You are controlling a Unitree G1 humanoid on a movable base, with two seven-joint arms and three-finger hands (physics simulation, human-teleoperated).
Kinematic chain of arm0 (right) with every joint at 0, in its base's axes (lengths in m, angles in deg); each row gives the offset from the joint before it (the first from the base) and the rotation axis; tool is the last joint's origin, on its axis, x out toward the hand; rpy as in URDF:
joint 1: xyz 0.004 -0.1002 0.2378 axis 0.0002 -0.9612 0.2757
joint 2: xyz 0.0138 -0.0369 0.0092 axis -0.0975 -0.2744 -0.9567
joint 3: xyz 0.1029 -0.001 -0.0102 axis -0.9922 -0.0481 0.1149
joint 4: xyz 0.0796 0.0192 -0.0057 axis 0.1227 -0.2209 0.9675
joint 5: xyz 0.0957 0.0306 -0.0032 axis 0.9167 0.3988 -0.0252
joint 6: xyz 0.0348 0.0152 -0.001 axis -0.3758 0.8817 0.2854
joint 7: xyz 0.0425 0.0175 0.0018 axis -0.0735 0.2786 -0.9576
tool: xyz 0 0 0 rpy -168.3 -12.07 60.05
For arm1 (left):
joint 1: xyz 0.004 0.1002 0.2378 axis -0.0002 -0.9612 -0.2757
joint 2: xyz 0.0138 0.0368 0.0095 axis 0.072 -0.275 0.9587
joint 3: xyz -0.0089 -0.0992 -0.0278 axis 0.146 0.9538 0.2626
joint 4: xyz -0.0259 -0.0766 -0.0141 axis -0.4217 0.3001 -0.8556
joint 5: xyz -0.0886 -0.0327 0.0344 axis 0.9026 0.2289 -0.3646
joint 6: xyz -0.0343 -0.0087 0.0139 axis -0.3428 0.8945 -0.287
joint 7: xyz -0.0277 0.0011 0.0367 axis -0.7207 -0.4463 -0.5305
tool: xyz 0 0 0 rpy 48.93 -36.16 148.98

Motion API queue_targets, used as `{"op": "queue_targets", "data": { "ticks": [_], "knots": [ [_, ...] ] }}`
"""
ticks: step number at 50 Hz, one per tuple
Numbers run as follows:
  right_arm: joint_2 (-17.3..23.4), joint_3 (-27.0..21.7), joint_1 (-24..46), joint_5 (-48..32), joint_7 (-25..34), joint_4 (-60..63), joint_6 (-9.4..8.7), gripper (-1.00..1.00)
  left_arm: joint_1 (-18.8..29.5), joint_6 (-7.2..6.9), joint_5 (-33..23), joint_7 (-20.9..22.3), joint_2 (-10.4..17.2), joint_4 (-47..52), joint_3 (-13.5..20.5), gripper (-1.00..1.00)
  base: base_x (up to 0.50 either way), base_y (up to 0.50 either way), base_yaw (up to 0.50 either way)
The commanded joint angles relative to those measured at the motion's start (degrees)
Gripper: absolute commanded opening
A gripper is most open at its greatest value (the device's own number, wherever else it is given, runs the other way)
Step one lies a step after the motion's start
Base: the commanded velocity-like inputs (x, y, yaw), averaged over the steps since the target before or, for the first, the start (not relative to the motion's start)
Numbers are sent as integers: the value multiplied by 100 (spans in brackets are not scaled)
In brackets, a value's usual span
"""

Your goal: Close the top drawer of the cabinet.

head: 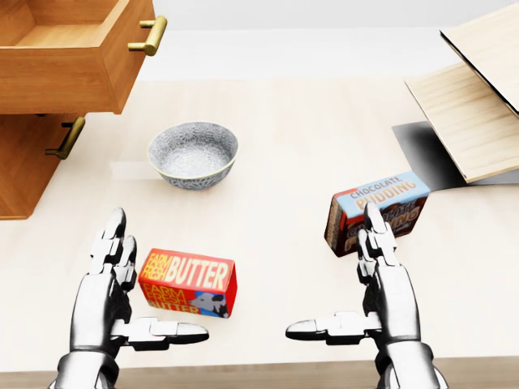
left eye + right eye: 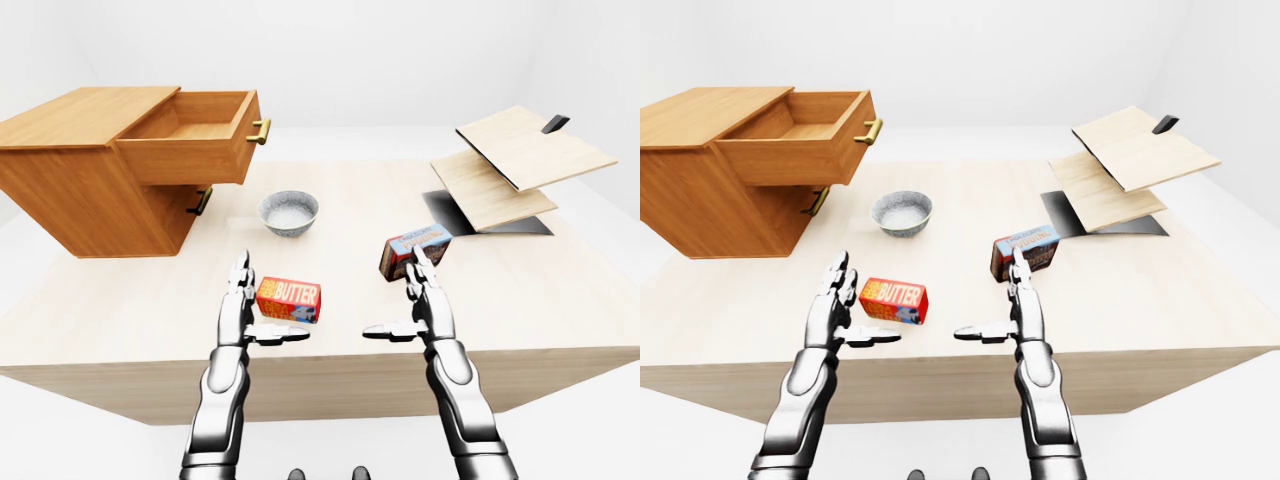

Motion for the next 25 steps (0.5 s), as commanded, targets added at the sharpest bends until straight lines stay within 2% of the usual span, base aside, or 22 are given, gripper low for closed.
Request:
{"op": "queue_targets", "data": {
  "ticks": [1, 25],
  "knots": [
    [86, -140, -8, 19, 160, -3, -24, 100, 3, 6, 51, 136, 68, -24, 127, 100, 0, 0, 0],
    [37, -91, 120, -47, 57, -200, 50, 100, -17, -41, 33, 162, 63, 57, 117, 100, 0, 0, 0]
  ]
}}
